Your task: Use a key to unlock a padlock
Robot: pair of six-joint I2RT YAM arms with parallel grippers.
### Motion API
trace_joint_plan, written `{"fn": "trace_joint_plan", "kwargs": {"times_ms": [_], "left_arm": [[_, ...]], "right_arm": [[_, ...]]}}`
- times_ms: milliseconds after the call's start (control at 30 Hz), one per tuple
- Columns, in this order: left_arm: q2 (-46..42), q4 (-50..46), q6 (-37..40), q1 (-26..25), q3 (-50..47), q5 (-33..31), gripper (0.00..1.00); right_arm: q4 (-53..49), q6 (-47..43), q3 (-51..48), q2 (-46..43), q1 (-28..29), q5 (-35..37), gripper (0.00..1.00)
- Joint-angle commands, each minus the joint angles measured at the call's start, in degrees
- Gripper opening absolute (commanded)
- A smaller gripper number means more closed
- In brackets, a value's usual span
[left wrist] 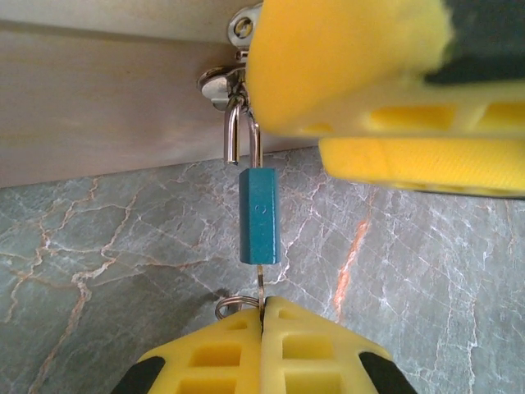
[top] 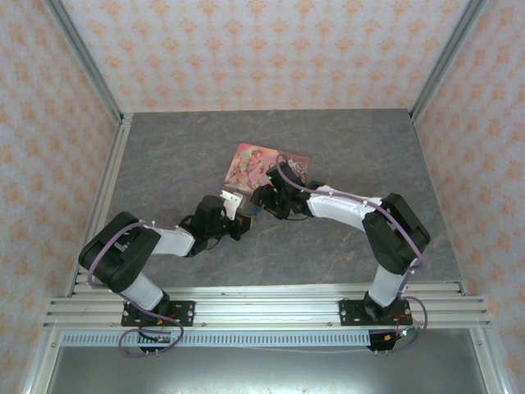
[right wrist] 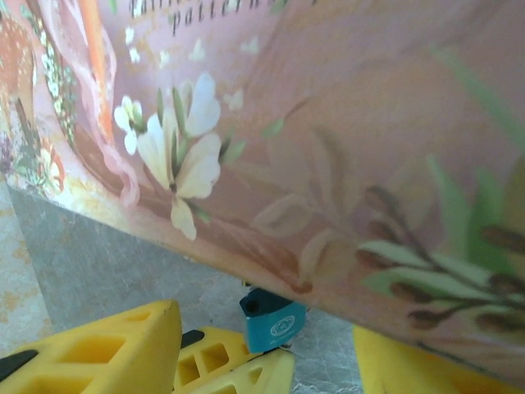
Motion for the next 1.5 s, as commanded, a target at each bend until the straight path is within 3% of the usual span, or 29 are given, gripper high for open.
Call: {"fn": "trace_joint_plan", "kwargs": {"times_ms": [0,300,1067,1467], "left_arm": [[-1.82,-2.33,2.07,-0.52,0.11,-1.61,0.00],[-3.12,-3.24,2.87,-0.73,0.01,-1.96,0.00],[-3.50,-3.57,3.04,-2.24,0.19,-2.67,0.00],[-5.40,-2.91,3.02,-2.68,-0.69,-0.46,0.00]], "right_arm": [[-1.64,0.90,0.28,1.15,1.87,1.22,0.57],[-2.15,1.95,1.27,4.08,2.51,0.40,0.52],[-5.54,0.92,2.59,5.40,2.51,1.72,0.01],[1.11,-1.62,-1.90,2.18,2.52,1.89,0.00]]}}
